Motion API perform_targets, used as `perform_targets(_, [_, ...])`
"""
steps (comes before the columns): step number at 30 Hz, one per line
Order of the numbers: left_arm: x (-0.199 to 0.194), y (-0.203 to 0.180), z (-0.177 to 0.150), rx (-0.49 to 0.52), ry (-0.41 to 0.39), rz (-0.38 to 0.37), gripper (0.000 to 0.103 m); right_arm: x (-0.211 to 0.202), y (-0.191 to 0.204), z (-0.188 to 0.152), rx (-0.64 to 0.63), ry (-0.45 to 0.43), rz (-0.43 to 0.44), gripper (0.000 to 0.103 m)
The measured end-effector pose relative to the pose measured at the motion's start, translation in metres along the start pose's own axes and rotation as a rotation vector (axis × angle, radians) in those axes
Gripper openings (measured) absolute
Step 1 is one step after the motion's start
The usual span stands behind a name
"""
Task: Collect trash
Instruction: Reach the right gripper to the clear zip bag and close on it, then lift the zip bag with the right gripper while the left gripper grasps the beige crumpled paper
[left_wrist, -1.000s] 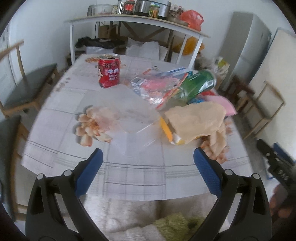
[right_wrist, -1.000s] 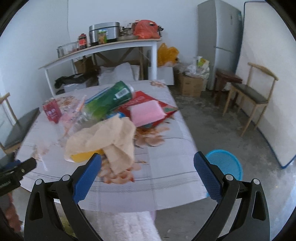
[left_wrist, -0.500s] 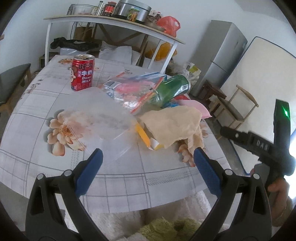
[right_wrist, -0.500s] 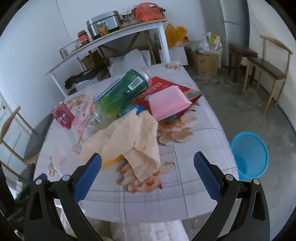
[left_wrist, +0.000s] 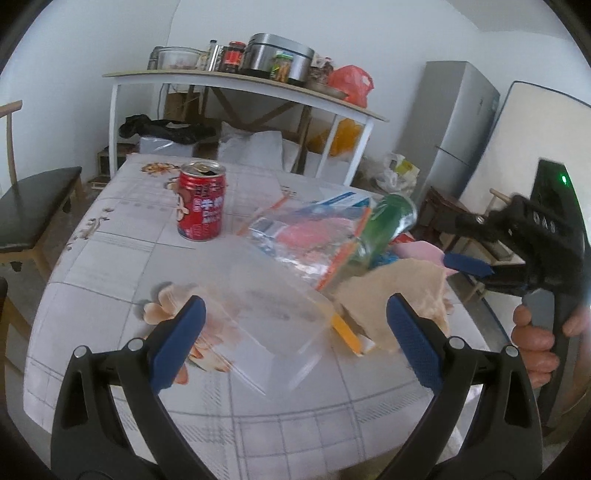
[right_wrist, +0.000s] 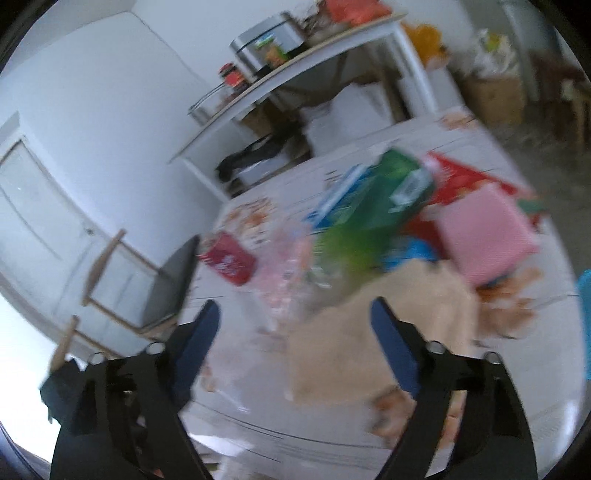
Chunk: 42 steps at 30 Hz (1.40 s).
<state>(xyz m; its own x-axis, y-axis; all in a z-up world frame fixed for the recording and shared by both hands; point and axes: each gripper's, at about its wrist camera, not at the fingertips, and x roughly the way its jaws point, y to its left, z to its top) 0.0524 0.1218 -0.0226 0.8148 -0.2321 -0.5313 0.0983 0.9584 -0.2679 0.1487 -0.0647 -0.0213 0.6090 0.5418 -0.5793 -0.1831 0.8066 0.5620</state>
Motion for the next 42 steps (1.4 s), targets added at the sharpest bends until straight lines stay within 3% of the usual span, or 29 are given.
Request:
perform_targets(3, [0.005, 0.006, 0.002, -0.009, -0.003, 0.017, 0.094, 0.027, 0.008, 0.007, 0.028, 0.062, 0.071, 0.067])
perform_targets(7, [0.013, 0.011, 0.003, -0.017, 0.003, 0.038, 0.093, 0.06, 0.005, 0.007, 0.096, 0.165, 0.063, 0.055])
perform_targets(14, [0.026, 0.022, -0.002, -0.046, 0.046, 0.012, 0.077, 0.091, -0.008, 0.002, 0.194, 0.25, 0.078, 0.05])
perform_targets(22, [0.037, 0.03, -0.006, -0.08, 0.085, -0.004, 0.07, 0.116, -0.013, 0.0, 0.238, 0.304, 0.064, 0.044])
perform_targets(27, [0.04, 0.034, -0.008, -0.086, 0.095, -0.012, 0.068, 0.121, -0.017, -0.001, 0.259, 0.311, 0.072, 0.029])
perform_targets(29, [0.04, 0.034, -0.008, -0.087, 0.097, -0.012, 0.068, 0.121, -0.018, -0.001, 0.263, 0.315, 0.089, 0.014])
perform_targets(31, [0.04, 0.034, -0.009, -0.089, 0.101, -0.011, 0.068, 0.12, -0.015, -0.002, 0.256, 0.316, 0.103, 0.009])
perform_targets(36, [0.039, 0.035, -0.01, -0.091, 0.103, -0.008, 0.068, 0.109, -0.004, -0.001, 0.208, 0.285, 0.132, 0.005])
perform_targets(42, [0.035, 0.035, -0.011, -0.082, 0.092, -0.005, 0.068, 0.08, 0.01, 0.015, 0.125, 0.177, 0.158, 0.003])
